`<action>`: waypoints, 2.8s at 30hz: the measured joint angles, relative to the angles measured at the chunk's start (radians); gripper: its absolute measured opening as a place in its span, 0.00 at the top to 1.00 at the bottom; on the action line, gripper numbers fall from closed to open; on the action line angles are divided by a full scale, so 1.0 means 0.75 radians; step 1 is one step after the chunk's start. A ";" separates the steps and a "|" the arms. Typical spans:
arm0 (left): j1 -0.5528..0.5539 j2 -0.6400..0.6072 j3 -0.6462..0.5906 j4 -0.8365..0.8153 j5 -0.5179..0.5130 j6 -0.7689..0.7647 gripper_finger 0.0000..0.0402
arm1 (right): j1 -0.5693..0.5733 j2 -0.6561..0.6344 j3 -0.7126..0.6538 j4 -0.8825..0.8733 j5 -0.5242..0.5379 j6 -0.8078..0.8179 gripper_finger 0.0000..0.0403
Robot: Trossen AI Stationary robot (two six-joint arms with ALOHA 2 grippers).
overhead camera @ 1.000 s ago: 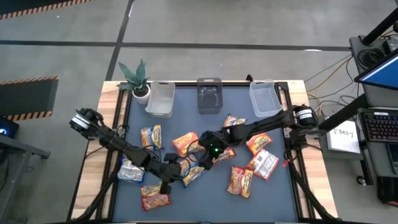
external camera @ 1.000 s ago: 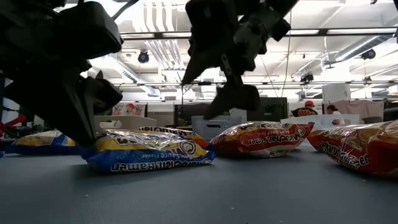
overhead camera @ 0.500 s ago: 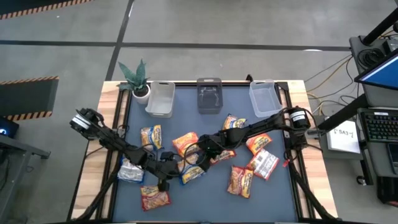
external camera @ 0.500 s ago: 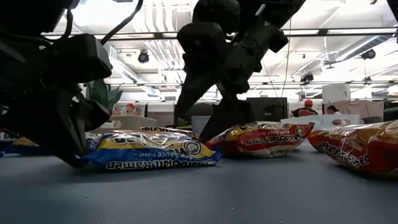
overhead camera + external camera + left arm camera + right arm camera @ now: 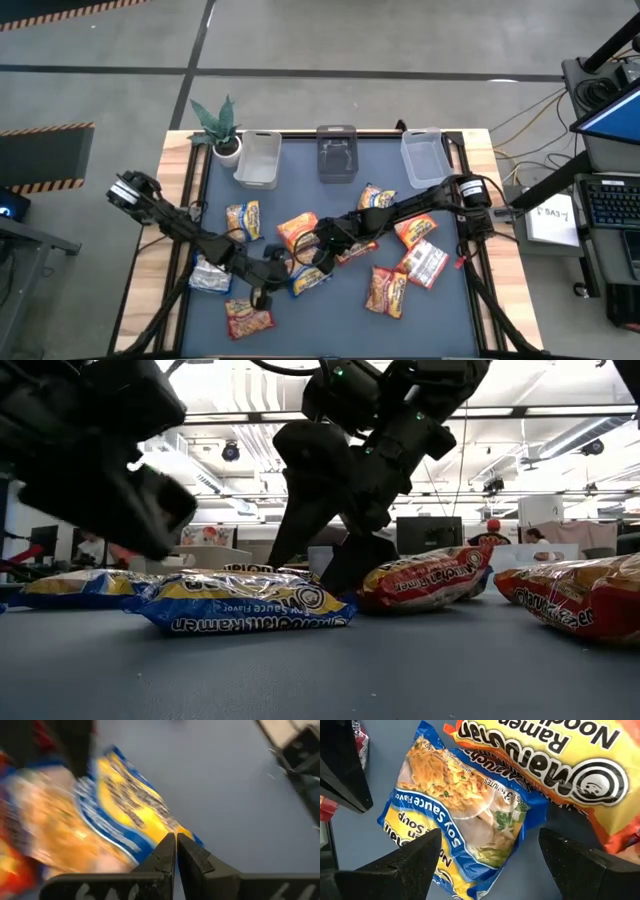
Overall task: Sort Maruchan noodles
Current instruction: Put the blue noodle pack into the black bin
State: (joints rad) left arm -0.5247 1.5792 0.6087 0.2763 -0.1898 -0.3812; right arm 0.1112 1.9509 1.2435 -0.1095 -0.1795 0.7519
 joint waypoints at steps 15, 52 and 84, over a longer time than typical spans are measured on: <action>0.003 0.079 -0.145 0.120 -0.047 -0.181 1.00 | 0.005 0.020 0.013 0.124 -0.005 -0.072 0.24; 0.004 -0.227 -0.201 0.094 -0.160 -0.062 1.00 | 0.000 -0.142 0.007 0.154 -0.044 -0.254 0.71; 0.022 -0.930 -0.198 -0.041 -0.785 0.777 1.00 | -0.565 -0.617 -0.203 0.465 0.262 -1.390 0.72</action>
State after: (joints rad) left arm -0.5079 0.8814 0.4599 0.2454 -0.7788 0.2012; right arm -0.3122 1.4879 1.0915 0.2392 0.0174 -0.2907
